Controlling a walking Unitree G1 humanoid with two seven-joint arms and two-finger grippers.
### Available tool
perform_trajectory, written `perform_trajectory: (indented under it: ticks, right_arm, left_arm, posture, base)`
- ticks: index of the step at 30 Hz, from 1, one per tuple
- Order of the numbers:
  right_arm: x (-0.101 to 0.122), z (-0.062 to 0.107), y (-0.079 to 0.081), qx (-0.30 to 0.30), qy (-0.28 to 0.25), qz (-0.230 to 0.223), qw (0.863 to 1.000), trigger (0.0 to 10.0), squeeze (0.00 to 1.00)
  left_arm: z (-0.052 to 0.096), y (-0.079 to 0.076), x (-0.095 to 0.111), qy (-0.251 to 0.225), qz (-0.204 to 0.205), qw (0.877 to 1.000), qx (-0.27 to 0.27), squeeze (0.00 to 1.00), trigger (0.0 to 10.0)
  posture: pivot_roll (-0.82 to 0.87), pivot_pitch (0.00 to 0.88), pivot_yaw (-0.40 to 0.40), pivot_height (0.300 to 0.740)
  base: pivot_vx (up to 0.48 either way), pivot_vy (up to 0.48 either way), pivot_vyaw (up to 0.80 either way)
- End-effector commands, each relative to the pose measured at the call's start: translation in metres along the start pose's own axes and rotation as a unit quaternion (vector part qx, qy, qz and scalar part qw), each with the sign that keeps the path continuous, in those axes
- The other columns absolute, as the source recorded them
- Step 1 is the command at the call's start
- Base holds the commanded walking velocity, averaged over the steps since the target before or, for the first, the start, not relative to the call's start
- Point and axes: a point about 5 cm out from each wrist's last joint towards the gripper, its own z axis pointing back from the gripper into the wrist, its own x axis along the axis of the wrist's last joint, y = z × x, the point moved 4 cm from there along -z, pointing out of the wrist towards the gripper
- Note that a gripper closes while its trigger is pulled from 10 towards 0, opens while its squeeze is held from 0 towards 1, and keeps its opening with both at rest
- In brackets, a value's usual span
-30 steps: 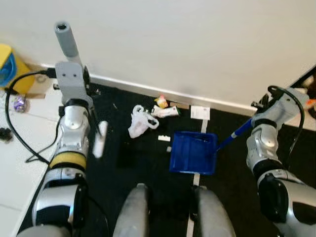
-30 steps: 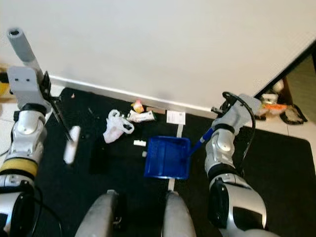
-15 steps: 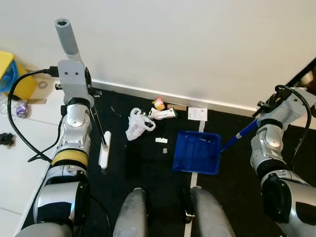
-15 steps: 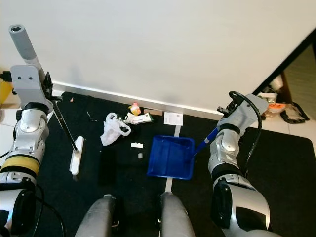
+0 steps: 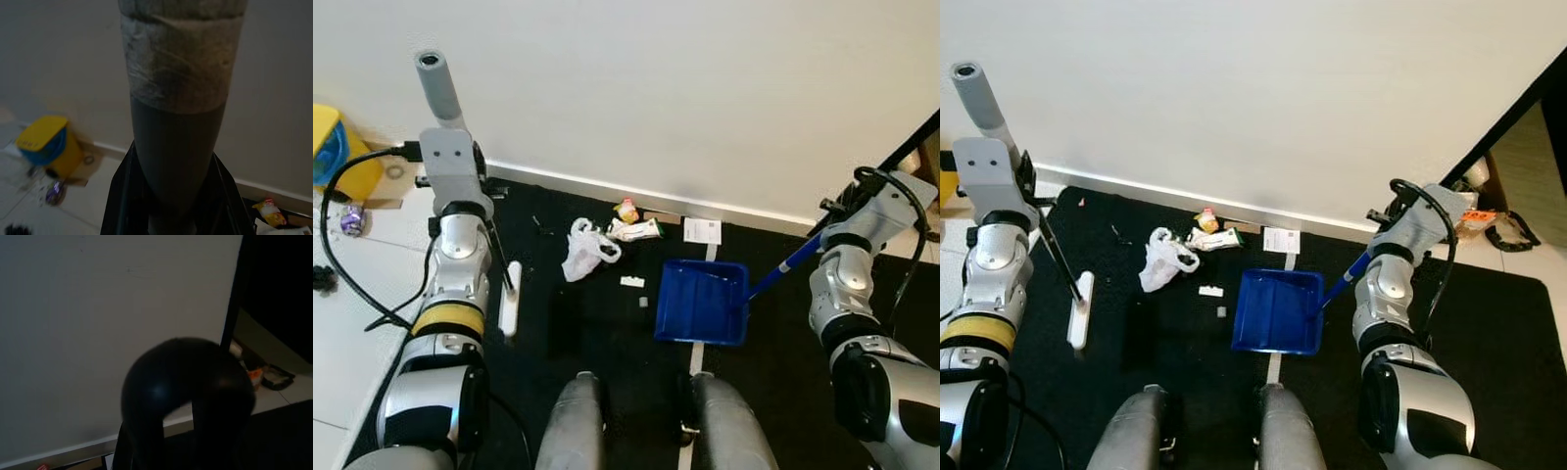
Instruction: Sweep floor
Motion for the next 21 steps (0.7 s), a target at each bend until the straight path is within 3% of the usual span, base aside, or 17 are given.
perform_trajectory:
  ticks: [1, 9, 21]
  right_arm:
    - [0.006, -0.004, -0.006, -0.005, -0.01, 0.006, 1.0, 10.0, 0.0]
    - [0.008, -0.005, -0.005, -0.002, -0.011, 0.008, 1.0, 10.0, 0.0]
    - [0.007, -0.004, -0.007, -0.005, -0.011, 0.008, 1.0, 10.0, 0.0]
  left_arm:
    - [0.003, -0.001, -0.007, 0.011, -0.01, 1.0, -0.004, 0.0, 10.0]
    - [0.003, -0.002, 0.001, -0.013, -0.002, 1.0, -0.016, 0.0, 10.0]
    - [0.004, 0.002, 0.003, -0.023, 0.017, 1.0, -0.013, 0.0, 10.0]
  posture:
    - [0.03, 0.159, -0.033, 0.731]
    - [0.03, 0.156, -0.036, 0.731]
    - [0.03, 0.142, -0.036, 0.731]
  base:
    - [0.0, 0.0, 0.0]
    - [0.0, 0.0, 0.0]
    - [0.438, 0.0, 0.0]
